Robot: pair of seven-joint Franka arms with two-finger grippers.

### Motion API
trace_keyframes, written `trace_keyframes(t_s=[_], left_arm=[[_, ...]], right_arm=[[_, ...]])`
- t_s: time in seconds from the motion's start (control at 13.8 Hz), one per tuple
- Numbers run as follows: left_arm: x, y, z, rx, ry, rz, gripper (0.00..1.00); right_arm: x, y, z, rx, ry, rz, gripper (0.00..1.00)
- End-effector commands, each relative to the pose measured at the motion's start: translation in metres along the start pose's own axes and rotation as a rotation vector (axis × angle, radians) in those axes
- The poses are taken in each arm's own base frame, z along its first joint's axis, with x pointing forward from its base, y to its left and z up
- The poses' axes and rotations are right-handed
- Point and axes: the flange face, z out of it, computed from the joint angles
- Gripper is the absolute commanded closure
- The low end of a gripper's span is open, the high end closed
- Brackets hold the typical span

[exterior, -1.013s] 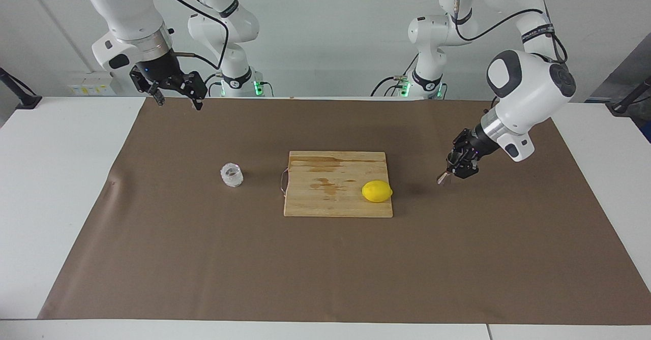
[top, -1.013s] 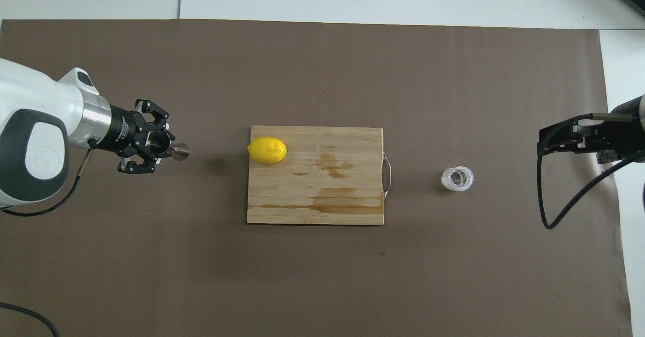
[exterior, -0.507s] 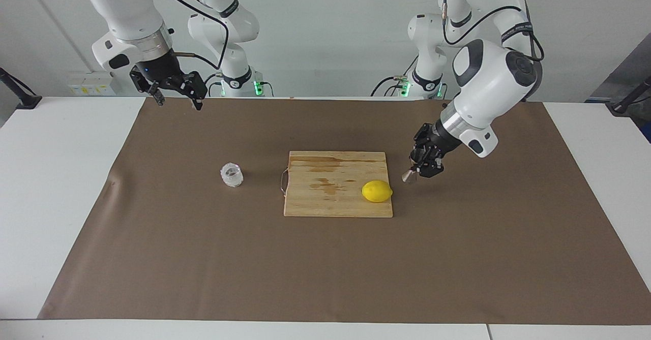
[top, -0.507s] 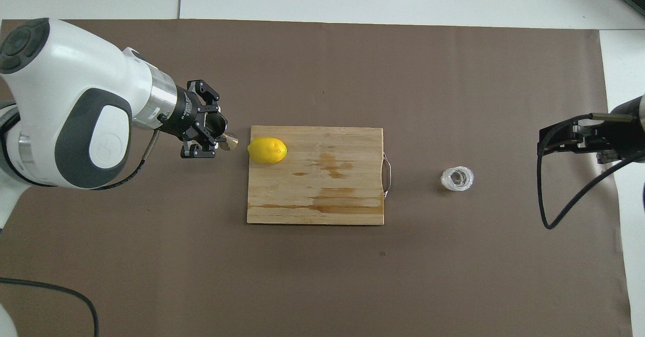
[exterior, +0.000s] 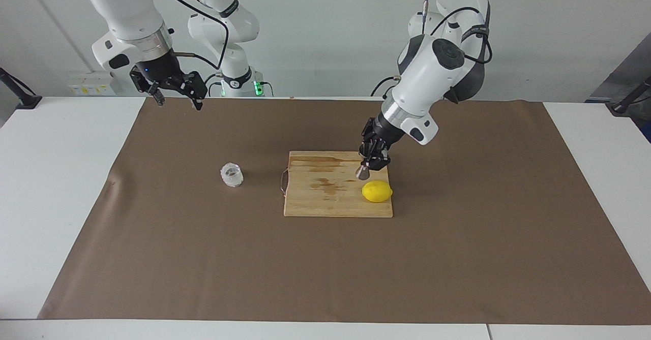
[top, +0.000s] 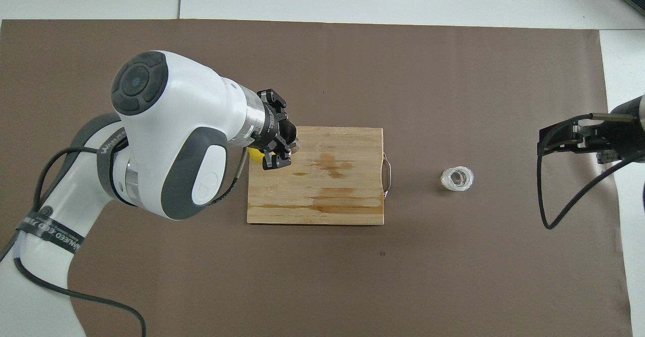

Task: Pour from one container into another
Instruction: 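Lift the metal cup with the left gripper over the wooden board, then lower the metal cup onto the wooden board with the left gripper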

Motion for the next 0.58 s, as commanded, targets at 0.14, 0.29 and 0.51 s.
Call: trace_keyframes(t_s=[0.14, 0.29, 0.51], left_arm=[[-0.032, -0.011, 0.062, -0.014, -0.004, -0.017, 1.0], [-0.038, -0.025, 0.08, 0.005, 0.008, -0.013, 1.0], [-0.048, -0.048, 0.106, -0.016, 0.002, -0.029, 1.0]], right_arm=[[-0.002, 0.001, 0.001, 0.022, -0.013, -0.02, 0.0], [-0.001, 0.001, 0.001, 0.022, -0.012, -0.02, 0.0], [-0.002, 0.001, 0.001, 0.022, -0.012, -0.02, 0.0]])
